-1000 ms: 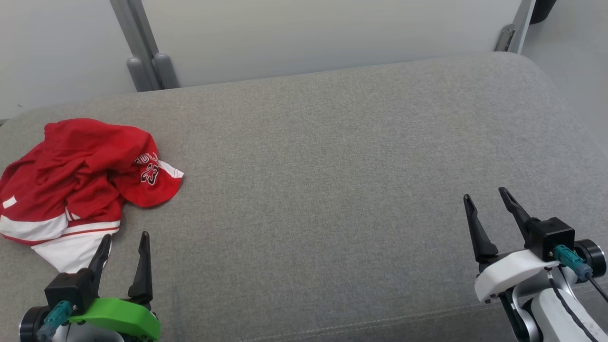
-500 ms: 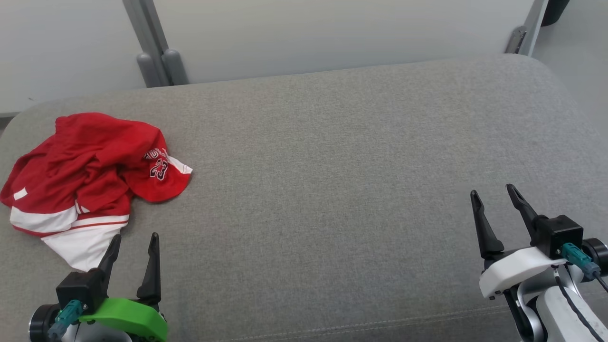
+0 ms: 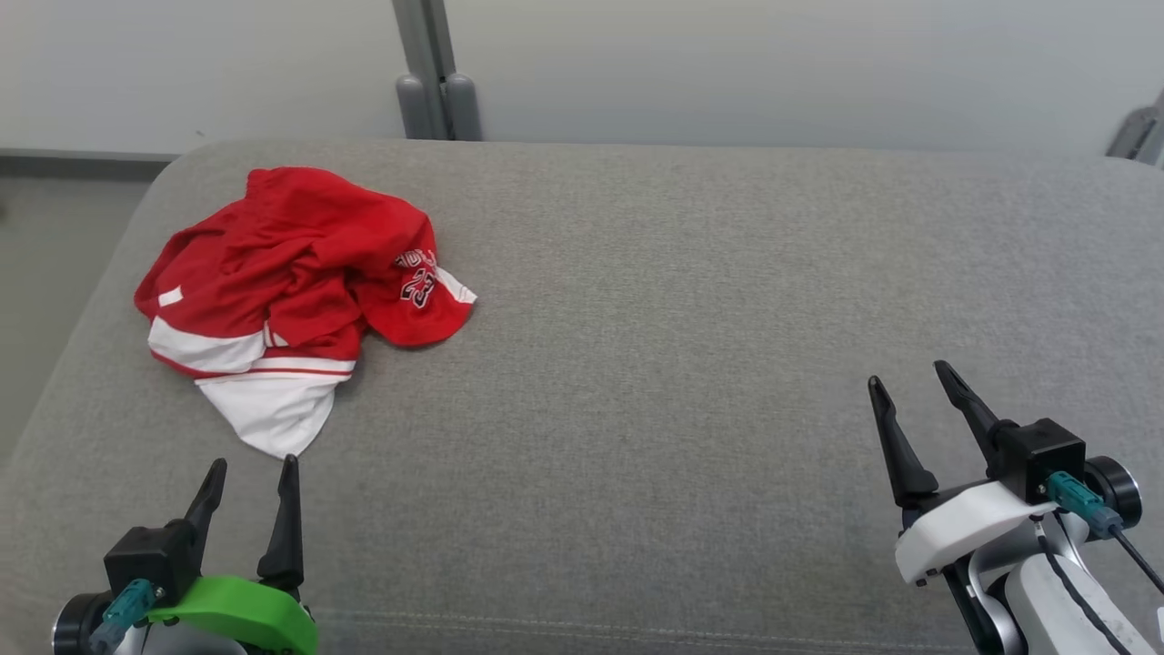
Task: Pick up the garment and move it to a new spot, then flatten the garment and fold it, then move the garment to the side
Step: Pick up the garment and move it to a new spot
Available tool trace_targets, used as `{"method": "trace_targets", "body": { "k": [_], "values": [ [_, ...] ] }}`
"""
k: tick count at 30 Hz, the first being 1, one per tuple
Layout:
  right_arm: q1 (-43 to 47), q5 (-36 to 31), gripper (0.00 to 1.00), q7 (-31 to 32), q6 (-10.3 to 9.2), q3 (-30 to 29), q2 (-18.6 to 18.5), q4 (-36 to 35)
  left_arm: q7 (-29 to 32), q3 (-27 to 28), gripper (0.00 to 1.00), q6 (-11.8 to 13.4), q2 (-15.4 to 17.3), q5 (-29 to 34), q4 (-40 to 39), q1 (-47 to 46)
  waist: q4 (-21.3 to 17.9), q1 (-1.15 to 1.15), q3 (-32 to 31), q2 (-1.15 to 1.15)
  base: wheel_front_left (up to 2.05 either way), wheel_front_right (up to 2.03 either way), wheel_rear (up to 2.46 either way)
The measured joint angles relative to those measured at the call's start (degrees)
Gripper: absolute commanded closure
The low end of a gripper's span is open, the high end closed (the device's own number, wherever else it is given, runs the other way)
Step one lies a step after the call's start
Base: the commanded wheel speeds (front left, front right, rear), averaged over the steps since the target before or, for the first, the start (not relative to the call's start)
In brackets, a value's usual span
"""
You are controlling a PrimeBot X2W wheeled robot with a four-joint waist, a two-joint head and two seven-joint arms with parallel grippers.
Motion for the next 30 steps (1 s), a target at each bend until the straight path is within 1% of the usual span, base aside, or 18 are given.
{"method": "trace_targets", "body": {
  "k": [6,8,10,14,20,27,30],
  "values": [
    [-0.04,-0.60,0.00,0.00,0.51,0.70,0.56,0.03,0.00,0.76,0.00,-0.13,-0.13,-0.01,0.19,0.02,4.34,0.00,-0.24,0.00,0.00,0.00,0.00],
    [-0.13,-1.21,0.00,0.00,1.02,1.31,0.63,0.04,0.00,1.51,0.00,-0.16,-0.13,-0.02,0.07,0.02,5.42,0.00,-0.15,0.00,0.00,0.00,0.00],
    [-0.21,-1.53,0.00,0.00,1.10,1.56,0.74,0.05,0.00,2.05,0.00,-0.18,-0.15,-0.09,-0.11,0.02,6.12,0.00,0.14,0.00,0.00,0.00,0.00],
    [-0.96,-1.79,0.00,0.00,1.48,1.71,0.69,0.07,0.00,3.03,0.00,-0.18,-0.69,-0.96,-0.80,-0.03,6.52,0.00,1.43,0.00,0.00,0.00,0.00],
    [-2.70,-2.60,0.00,0.00,1.53,2.14,0.53,-0.42,0.00,4.78,0.00,-0.36,-0.96,-3.07,-1.54,-1.65,6.42,0.00,4.08,0.00,0.00,0.00,0.00],
    [-6.68,-4.21,0.00,0.00,1.63,2.30,-0.19,-2.26,0.00,5.58,0.00,-0.89,-1.75,-7.46,-1.63,-7.20,5.98,0.00,8.45,0.00,0.00,0.00,0.00],
    [-8.45,-5.09,0.00,-0.01,1.68,2.76,-0.25,-3.18,0.00,5.92,0.00,-0.92,-1.34,-8.82,-1.64,-11.08,5.73,0.00,10.67,0.00,0.00,0.00,0.00]
  ]
}}
